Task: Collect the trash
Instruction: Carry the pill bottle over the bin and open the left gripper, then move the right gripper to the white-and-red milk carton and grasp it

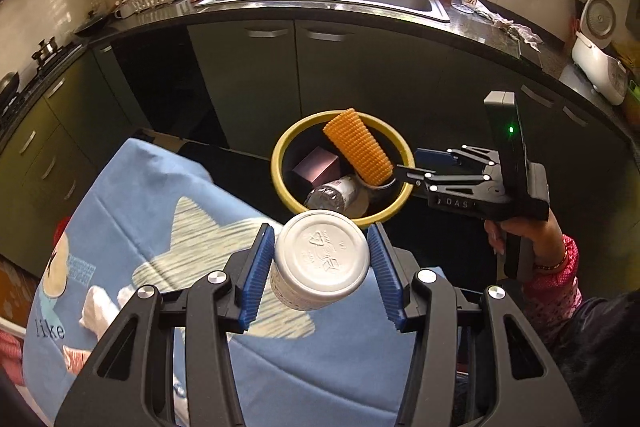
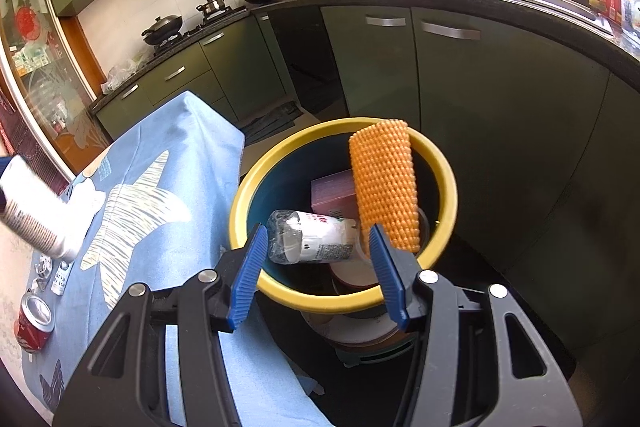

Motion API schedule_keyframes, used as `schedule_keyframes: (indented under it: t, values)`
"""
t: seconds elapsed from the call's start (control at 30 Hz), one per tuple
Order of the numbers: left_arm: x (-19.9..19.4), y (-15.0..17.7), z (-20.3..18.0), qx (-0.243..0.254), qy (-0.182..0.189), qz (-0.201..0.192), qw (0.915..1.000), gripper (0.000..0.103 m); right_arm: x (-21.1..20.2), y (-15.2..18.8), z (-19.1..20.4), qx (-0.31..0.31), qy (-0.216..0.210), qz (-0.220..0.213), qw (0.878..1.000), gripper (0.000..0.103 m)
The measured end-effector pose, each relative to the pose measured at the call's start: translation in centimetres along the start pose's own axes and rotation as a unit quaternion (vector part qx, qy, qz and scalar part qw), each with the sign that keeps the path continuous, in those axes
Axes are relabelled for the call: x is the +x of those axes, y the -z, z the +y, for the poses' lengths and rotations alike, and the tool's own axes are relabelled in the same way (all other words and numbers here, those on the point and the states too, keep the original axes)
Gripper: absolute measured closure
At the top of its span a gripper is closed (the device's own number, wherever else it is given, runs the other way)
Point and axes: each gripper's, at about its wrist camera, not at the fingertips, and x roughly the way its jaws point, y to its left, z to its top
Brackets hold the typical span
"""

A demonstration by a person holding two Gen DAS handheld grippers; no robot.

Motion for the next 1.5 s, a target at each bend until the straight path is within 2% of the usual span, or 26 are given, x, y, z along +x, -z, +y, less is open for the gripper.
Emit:
schedule_keyframes:
  t: [0.2, 0.37, 0.5, 0.63, 0.8, 0.93, 1.03, 1.17, 1.3, 1.37, 1.5]
  values:
    - [5.8, -6.2, 0.0, 0.01, 0.02, 0.005, 0.9997, 0.054, -0.5, -0.1, -2.3, 0.021, 0.012, -0.003, 1.0, 0.052]
    - [12.1, -9.3, 0.7, -0.003, 0.023, 0.019, 0.9996, 0.054, -0.8, 0.2, -3.8, 0.038, 0.023, -0.004, 0.999, 0.052]
    - [16.9, -10.2, 1.4, -0.021, 0.021, 0.037, 0.9989, 0.054, -0.7, 0.3, -4.6, 0.047, 0.025, -0.003, 0.999, 0.052]
    - [20.5, -10.9, 1.7, -0.03, 0.009, 0.037, 0.9988, 0.054, -0.8, 0.4, -4.8, 0.051, 0.023, -0.002, 0.998, 0.052]
    - [21.7, -11.1, 2.6, -0.039, -0.029, 0.041, 0.998, 0.048, -1.2, 0.4, -4.4, 0.047, 0.015, -0.004, 0.999, 0.052]
    - [18.6, -10.6, 2.8, -0.042, -0.049, 0.031, 0.9975, 0.047, -1.6, 0.3, -4.2, 0.046, 0.011, -0.008, 0.999, 0.052]
    - [13.9, -9.7, 2.7, -0.045, -0.062, 0.008, 0.997, 0.039, -1.7, 0.4, -3.9, 0.044, 0.006, -0.009, 0.999, 0.052]
    - [6.7, -7.7, 2.6, -0.064, -0.071, -0.039, 0.9947, 0.035, -1.8, 0.4, -2.6, 0.034, -0.004, -0.01, 0.999, 0.049]
    - [-0.5, -4.2, 3.2, -0.106, -0.083, -0.085, 0.9873, 0.028, -2.2, 0.4, -0.7, 0.013, -0.015, -0.008, 1.0, 0.048]
    - [-4.1, -1.6, 3.5, -0.126, -0.101, -0.108, 0.981, 0.022, -2.4, 0.4, 0.5, -0.001, -0.022, -0.008, 1.0, 0.048]
    - [-9.7, 3.6, 4.0, -0.157, -0.135, -0.136, 0.9688, 0.017, -2.5, 0.5, 3.9, -0.038, -0.044, -0.003, 0.998, 0.048]
